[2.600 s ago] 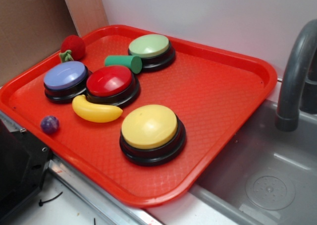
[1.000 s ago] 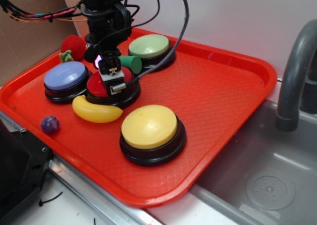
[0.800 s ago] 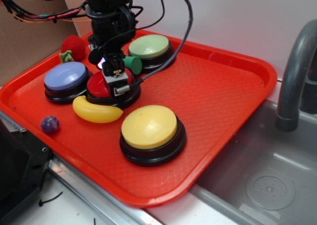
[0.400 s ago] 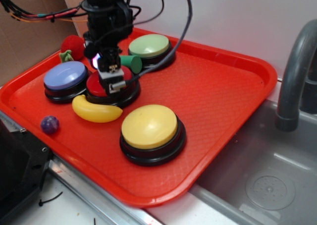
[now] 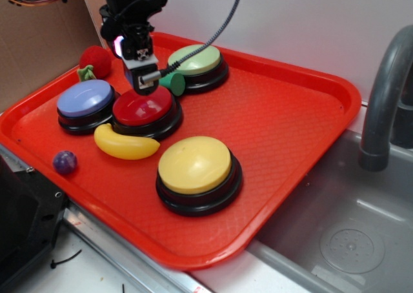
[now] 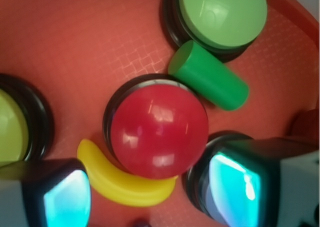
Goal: Push the red button.
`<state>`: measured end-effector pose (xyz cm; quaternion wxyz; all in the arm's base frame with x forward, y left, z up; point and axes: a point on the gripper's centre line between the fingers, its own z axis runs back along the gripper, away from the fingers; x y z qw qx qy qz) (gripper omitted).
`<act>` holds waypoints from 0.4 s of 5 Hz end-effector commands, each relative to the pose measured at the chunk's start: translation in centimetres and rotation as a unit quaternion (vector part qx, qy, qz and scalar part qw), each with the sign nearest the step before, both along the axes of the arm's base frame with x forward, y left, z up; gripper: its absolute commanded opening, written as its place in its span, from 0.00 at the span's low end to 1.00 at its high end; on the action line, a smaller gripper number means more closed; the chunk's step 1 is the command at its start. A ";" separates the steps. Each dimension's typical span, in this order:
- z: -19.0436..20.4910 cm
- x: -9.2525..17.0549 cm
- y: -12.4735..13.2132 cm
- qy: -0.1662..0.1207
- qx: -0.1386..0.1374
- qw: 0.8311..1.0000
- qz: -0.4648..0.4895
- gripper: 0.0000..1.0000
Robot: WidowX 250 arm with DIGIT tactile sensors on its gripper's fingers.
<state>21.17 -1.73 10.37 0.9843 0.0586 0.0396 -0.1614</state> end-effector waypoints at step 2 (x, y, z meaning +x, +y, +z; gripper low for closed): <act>4.3 1.0 0.3 -0.046 -0.014 0.999 0.016 1.00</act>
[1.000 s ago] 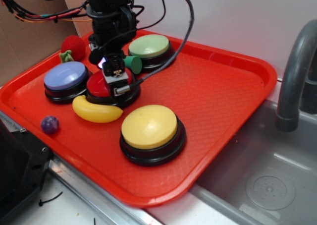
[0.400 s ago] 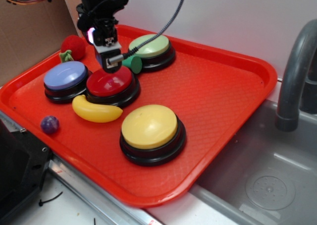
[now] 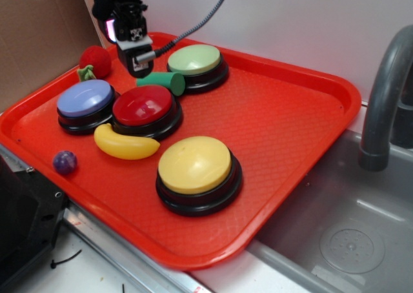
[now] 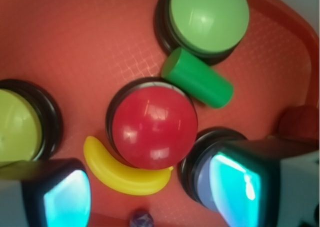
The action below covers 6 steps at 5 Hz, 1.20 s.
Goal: Push the red button.
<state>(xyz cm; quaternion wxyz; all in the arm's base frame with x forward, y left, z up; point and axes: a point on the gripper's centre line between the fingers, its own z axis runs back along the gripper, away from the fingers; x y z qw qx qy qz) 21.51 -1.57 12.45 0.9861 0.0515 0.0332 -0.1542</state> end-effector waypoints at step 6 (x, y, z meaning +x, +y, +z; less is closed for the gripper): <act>6.0 1.4 0.2 -0.056 -0.029 0.998 0.024 1.00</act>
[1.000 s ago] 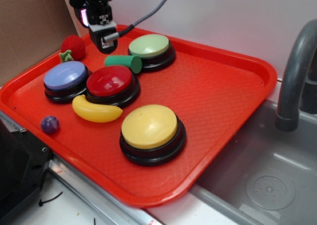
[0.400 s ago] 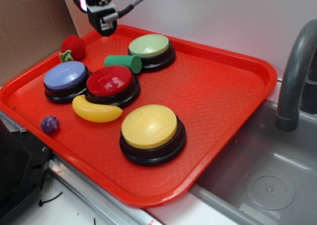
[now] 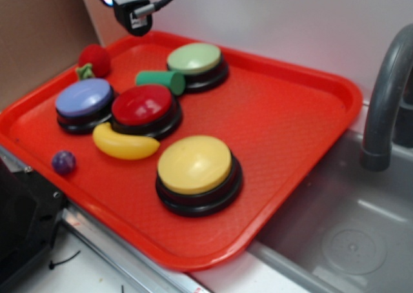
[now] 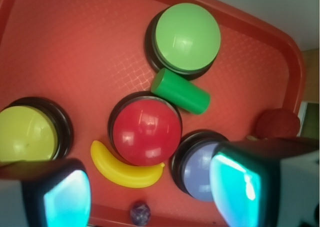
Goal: Push the red button.
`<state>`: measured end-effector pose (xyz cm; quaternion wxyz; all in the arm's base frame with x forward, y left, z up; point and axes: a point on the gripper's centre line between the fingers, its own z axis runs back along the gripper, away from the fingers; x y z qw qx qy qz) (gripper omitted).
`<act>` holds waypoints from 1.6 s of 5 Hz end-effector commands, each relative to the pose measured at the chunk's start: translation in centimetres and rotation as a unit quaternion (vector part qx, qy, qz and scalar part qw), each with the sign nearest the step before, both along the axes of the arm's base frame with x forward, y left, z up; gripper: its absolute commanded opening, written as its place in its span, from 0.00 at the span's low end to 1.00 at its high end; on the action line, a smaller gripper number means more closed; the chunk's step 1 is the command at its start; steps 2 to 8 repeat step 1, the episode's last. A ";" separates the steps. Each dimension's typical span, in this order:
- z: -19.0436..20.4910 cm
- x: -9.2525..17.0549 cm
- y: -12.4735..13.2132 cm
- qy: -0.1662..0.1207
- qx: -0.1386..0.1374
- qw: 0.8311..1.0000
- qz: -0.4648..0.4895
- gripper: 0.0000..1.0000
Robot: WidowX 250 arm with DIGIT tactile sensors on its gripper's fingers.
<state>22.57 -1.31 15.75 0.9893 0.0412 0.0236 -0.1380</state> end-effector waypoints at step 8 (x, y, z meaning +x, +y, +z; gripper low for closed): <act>3.5 -0.1 0.0 -0.049 -0.018 0.998 0.023 1.00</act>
